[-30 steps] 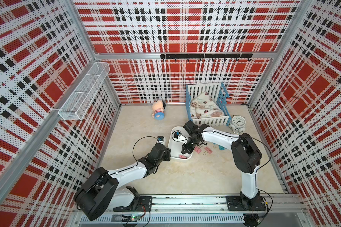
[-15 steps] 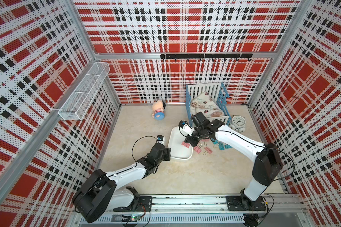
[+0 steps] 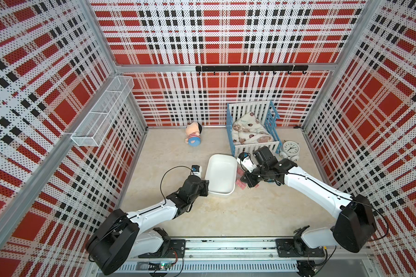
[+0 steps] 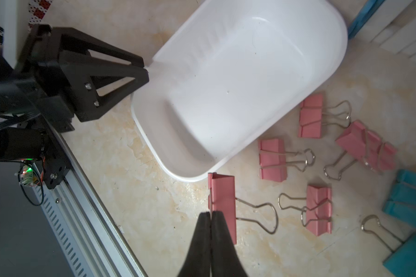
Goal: Take out the binder clips from the storage box
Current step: Pick up the binder clip from the storage box.
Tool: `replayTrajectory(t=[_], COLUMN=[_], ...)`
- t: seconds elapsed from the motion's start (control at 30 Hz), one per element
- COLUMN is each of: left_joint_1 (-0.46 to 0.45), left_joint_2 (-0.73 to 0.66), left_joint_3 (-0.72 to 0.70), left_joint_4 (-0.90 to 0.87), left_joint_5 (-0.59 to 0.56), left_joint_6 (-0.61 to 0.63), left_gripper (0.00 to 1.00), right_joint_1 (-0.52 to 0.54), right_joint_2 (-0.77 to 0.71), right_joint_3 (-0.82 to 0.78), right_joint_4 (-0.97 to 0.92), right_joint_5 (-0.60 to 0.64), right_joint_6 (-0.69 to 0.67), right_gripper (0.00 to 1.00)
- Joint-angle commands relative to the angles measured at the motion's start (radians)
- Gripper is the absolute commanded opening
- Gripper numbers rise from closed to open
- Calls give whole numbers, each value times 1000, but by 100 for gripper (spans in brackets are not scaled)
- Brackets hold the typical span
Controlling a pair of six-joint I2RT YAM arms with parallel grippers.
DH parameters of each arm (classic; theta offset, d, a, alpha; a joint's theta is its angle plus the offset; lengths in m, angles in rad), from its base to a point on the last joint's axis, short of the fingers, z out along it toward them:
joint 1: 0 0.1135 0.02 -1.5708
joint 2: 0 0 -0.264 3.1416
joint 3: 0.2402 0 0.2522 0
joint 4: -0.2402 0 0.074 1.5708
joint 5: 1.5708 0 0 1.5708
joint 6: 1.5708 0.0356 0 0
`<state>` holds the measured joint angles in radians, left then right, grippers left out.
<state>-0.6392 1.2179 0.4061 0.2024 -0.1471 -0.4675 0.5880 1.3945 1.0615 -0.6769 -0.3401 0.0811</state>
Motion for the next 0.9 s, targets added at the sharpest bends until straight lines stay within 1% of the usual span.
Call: replayTrajectory(t=[0.0,0.1,0.33,0.57,0.87], left_joint_1=[-10,-14,-27,-29,-30], left_joint_2=[-17,-18,-28,-17,-13], left_joint_3=[-18,-18,-19,-13,-8], left_joint_4=[17,19,17,12,2], left_joint_5=[-8,-10,-19,-23,-28], left_joint_6=[-7,-13,-22,-22,-22], left_gripper=[37,37,37,37,37], right_joint_1=[-8,-14,-50,-78,-112], right_joint_2=[-73,-79,-22,50,102], right_joint_3=[-59,-98,-164,-199,-230], right_joint_4=[65,77,141,197,265], right_joint_5=[-37,-49,-75,-114,-169], right_joint_6=[76,93,121,122,118], right_gripper=[0,0,0,0,1])
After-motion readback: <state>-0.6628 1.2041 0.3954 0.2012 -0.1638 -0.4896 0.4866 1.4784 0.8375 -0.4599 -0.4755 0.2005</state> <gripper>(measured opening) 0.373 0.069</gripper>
